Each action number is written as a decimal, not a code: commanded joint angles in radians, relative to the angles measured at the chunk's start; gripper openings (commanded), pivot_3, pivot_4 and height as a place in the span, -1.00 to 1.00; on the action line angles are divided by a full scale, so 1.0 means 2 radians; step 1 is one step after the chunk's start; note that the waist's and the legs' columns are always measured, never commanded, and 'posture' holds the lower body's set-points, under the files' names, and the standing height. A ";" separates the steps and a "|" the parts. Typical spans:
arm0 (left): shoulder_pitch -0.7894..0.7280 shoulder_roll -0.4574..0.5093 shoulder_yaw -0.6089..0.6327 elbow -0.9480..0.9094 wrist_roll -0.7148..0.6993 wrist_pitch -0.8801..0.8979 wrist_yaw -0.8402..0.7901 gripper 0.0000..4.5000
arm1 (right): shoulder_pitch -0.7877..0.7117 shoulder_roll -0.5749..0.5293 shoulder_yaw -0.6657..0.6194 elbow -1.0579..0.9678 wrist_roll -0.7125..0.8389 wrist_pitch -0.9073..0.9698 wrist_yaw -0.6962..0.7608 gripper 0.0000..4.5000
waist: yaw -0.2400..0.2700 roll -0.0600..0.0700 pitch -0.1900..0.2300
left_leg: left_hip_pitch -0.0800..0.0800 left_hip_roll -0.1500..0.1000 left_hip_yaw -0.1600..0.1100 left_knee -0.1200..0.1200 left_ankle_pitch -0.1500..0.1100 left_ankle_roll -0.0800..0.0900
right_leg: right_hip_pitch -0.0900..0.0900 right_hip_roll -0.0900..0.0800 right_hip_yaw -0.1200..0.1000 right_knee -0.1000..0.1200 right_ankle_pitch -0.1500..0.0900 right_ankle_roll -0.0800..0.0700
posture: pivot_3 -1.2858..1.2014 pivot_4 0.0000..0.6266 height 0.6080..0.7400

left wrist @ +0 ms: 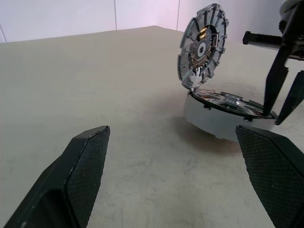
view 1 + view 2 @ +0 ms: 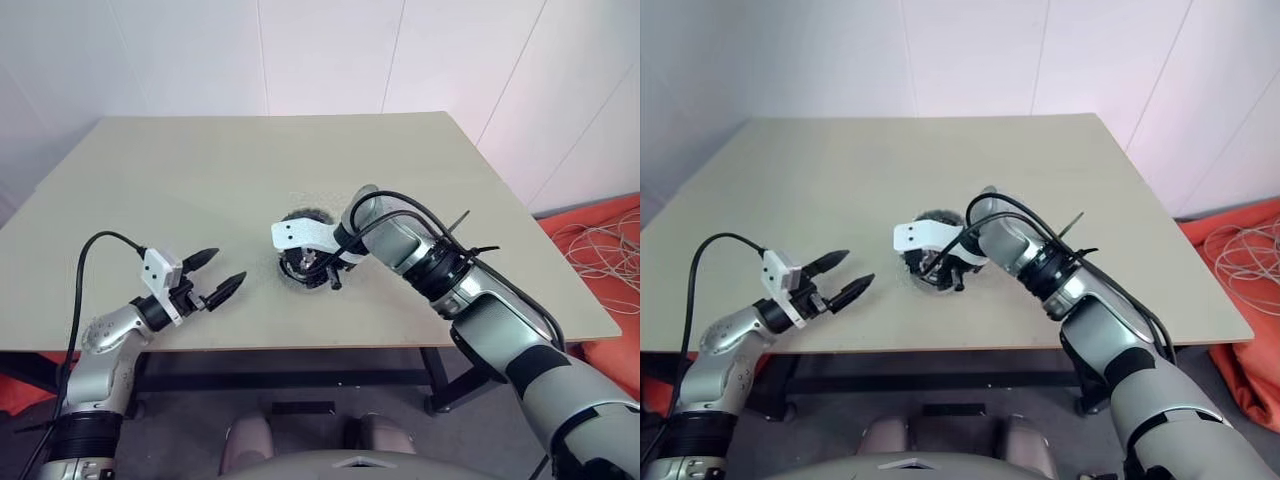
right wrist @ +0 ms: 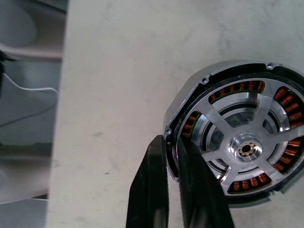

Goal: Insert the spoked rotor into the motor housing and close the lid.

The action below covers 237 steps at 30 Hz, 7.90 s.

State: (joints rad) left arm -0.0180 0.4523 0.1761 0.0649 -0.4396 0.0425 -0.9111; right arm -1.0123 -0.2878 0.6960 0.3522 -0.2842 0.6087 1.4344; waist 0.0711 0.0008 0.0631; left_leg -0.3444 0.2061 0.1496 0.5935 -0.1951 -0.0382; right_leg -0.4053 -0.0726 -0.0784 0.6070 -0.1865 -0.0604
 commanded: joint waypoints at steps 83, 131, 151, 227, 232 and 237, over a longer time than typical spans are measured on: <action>-0.045 -0.020 -0.025 0.027 0.012 -0.021 0.005 1.00 | 0.023 0.004 -0.053 -0.091 -0.025 0.059 -0.058 -1.00 | 0.000 0.000 0.000 | 0.001 0.000 0.000 0.001 0.000 0.000 | 0.001 0.000 0.000 0.000 0.000 0.000 | 0.03 -1.00 1.00; -0.037 0.028 0.024 0.036 -0.001 -0.012 -0.001 1.00 | 0.090 -0.101 -0.246 -0.039 0.122 -0.023 -0.261 -0.37 | 0.005 0.000 0.001 | 0.001 -0.001 0.000 -0.001 0.000 0.000 | 0.001 0.000 0.000 0.000 0.000 0.001 | 0.03 -1.00 1.00; -0.023 0.030 0.037 0.023 -0.001 -0.009 0.005 1.00 | 0.130 0.010 -0.186 -0.101 0.159 -0.019 -0.261 -0.99 | 0.004 0.000 0.001 | 0.004 -0.001 0.000 -0.003 0.000 -0.002 | 0.002 0.000 0.000 -0.001 -0.001 0.000 | 0.03 -1.00 1.00; 0.004 0.027 0.031 -0.021 -0.007 0.021 0.007 1.00 | 0.087 0.123 -0.197 0.194 0.138 -0.268 -0.286 1.00 | -0.001 0.000 0.001 | 0.005 -0.001 0.001 -0.007 0.001 -0.003 | 0.001 0.000 0.000 0.000 -0.002 -0.002 | 0.03 -1.00 1.00; 0.004 0.026 0.030 -0.021 -0.007 0.020 0.007 1.00 | 0.087 0.126 -0.197 0.206 0.135 -0.265 -0.285 1.00 | -0.001 0.000 0.001 | 0.005 0.000 0.001 -0.007 0.001 -0.003 | 0.002 0.000 0.000 0.000 -0.002 -0.002 | 0.03 -1.00 1.00; 0.002 0.025 0.030 -0.020 -0.006 0.019 0.008 1.00 | 0.084 0.128 -0.202 0.220 0.135 -0.260 -0.287 0.73 | -0.001 0.000 0.001 | 0.005 0.000 0.001 -0.007 0.001 -0.003 | 0.002 0.000 0.000 0.000 -0.002 -0.002 | 0.03 -1.00 1.00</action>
State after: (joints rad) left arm -0.0002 0.4971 0.2251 0.0627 -0.4409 0.0920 -0.8987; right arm -0.8184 -0.0388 0.3099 0.7932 -0.0189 0.0941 0.8564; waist 0.0690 0.0000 0.0656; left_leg -0.3343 0.2052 0.1511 0.5793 -0.1927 -0.0447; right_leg -0.4020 -0.0724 -0.0782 0.6065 -0.1904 -0.0637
